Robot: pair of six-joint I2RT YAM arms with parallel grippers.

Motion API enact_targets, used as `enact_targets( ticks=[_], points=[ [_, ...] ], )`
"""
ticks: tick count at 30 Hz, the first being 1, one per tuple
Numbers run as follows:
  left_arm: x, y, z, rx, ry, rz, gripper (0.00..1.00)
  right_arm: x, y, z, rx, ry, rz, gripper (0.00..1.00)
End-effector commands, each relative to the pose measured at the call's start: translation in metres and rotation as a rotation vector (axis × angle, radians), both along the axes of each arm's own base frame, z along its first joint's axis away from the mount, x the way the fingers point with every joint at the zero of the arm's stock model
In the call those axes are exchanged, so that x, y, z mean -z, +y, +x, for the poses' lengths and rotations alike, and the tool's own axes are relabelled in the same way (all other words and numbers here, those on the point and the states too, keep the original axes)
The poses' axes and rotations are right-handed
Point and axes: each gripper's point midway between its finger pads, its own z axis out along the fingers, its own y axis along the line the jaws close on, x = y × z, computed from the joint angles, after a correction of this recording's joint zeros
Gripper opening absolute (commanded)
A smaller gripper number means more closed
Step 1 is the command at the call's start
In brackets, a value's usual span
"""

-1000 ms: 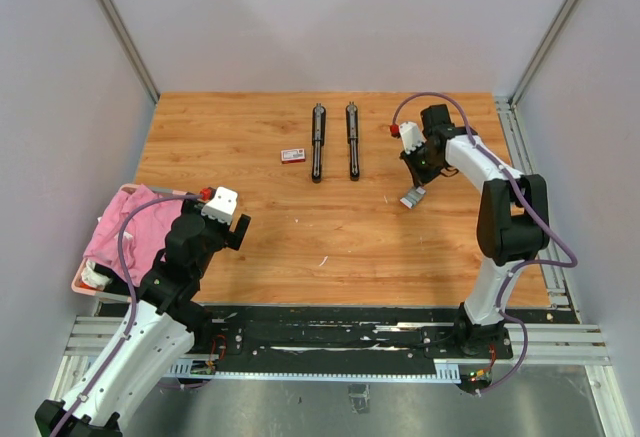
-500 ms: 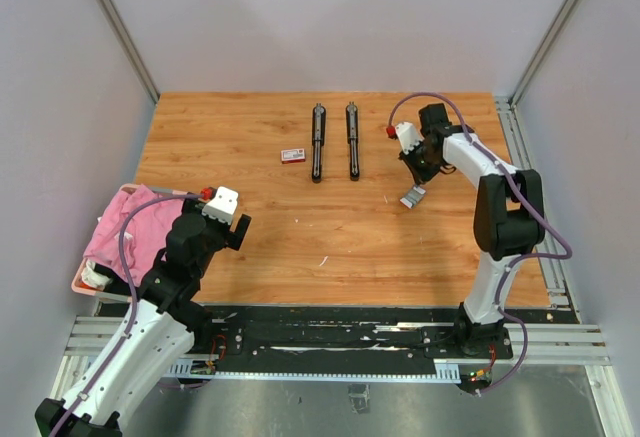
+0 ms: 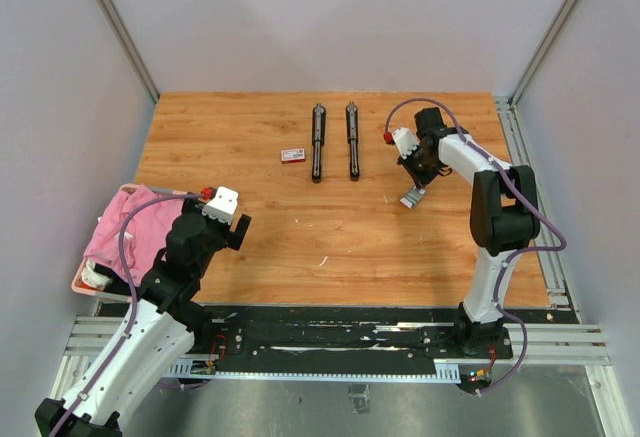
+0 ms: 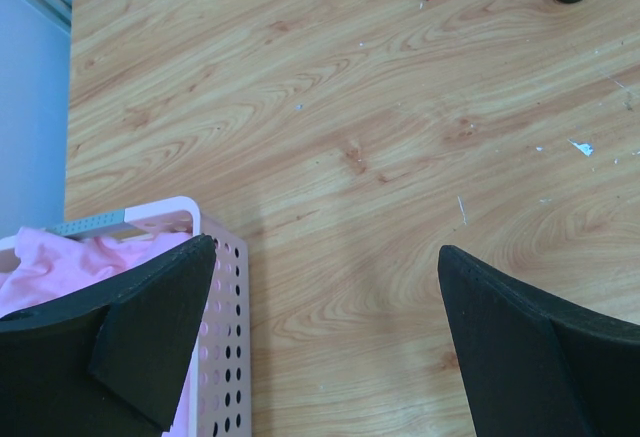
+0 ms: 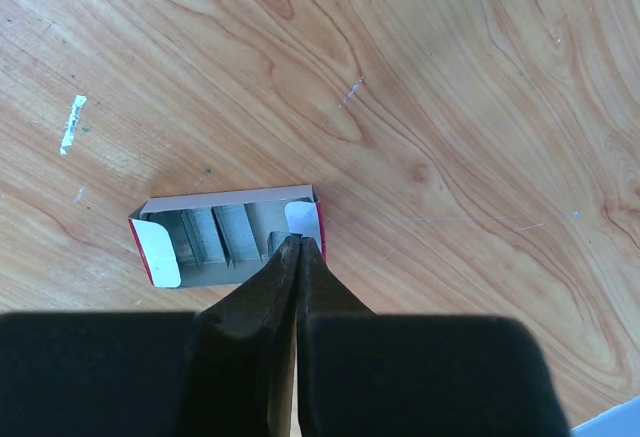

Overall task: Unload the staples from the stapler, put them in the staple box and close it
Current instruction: Place the staple in the staple box.

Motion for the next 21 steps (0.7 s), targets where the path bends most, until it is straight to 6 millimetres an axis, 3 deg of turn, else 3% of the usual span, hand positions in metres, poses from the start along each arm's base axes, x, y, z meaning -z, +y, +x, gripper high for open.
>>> enact_targets(
  ticks=[1, 16, 17, 21],
  points=[
    [-0.006, -0.001, 0.004, 0.001, -0.032, -0.013, 0.98, 0.002, 0.002, 0.004, -0.026, -0.008, -0.037, 0.0],
    [-0.007, -0.001, 0.004, -0.002, -0.034, -0.014, 0.98, 0.006, 0.007, 0.002, -0.043, -0.007, -0.048, 0.01],
    [-0.007, -0.001, 0.004, -0.002, -0.034, -0.014, 0.98, 0.015, 0.007, 0.001, -0.047, 0.014, -0.054, 0.01],
    [-0.006, -0.001, 0.004, -0.001, -0.032, -0.012, 0.98, 0.018, 0.007, -0.001, -0.051, 0.022, -0.059, 0.01]
  ],
)
